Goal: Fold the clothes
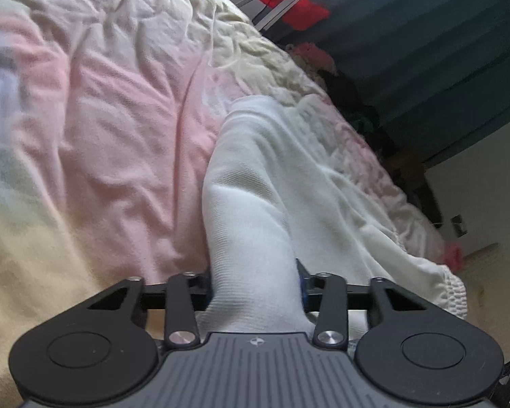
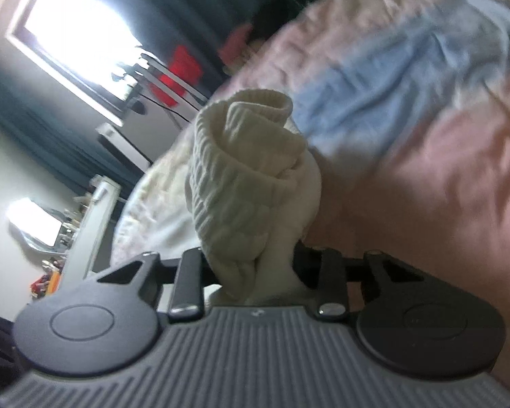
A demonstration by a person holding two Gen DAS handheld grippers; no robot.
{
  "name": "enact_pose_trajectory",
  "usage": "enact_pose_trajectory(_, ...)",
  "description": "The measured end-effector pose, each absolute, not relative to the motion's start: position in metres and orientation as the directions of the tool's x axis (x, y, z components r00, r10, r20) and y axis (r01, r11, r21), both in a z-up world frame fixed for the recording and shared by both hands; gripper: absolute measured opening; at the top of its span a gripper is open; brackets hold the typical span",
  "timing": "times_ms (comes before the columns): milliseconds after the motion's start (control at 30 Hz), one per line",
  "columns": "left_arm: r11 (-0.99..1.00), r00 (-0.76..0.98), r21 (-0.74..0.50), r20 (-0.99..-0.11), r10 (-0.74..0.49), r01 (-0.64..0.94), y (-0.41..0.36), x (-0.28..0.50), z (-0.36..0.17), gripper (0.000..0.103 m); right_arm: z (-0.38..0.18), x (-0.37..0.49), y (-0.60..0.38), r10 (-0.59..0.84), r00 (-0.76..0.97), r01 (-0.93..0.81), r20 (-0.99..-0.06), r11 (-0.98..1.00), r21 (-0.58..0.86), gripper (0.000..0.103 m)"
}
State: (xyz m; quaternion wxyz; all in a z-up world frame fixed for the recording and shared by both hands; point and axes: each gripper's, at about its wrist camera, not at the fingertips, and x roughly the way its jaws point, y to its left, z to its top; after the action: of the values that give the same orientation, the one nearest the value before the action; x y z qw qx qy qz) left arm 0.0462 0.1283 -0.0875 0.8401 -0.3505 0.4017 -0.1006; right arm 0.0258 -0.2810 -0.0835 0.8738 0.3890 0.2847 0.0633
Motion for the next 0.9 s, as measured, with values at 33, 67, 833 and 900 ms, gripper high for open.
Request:
enact_pose_trajectory(33,0.725,0.664,-0.681,-0.59,-0.46,-0.104,0.129,0.046,-0.083,0.032,-0.079,0.026,-0.281,0.336,0.839,0.097,-0.429,0.683,0.724,0.033)
enact_pose_trajectory(67,0.721,0.671,-0.687,-0.577,-0.465,-0.092,0.13,0.047,-0.077,0.031,-0.073,0.028,-0.281,0.339,0.846,0.084,-0.411,0.677,0.731,0.033)
enact_pose_trajectory(833,0.738,0.721,-0.614,-0.373,-0.584,0.28,-0.146,0.34,0.031,0.028,-0.007,0.192,-0.483,0.014,0.997,0.048,-0.075,0.655,0.754,0.031)
enact_pose_trajectory(900,0.744,0.715,-0.594,-0.373,-0.591,0.306,-0.177,0.369,0.021,0.028,-0.025,0.205,-0.499,-0.023,0.995,0.086,-0.093,0.645,0.759,0.031)
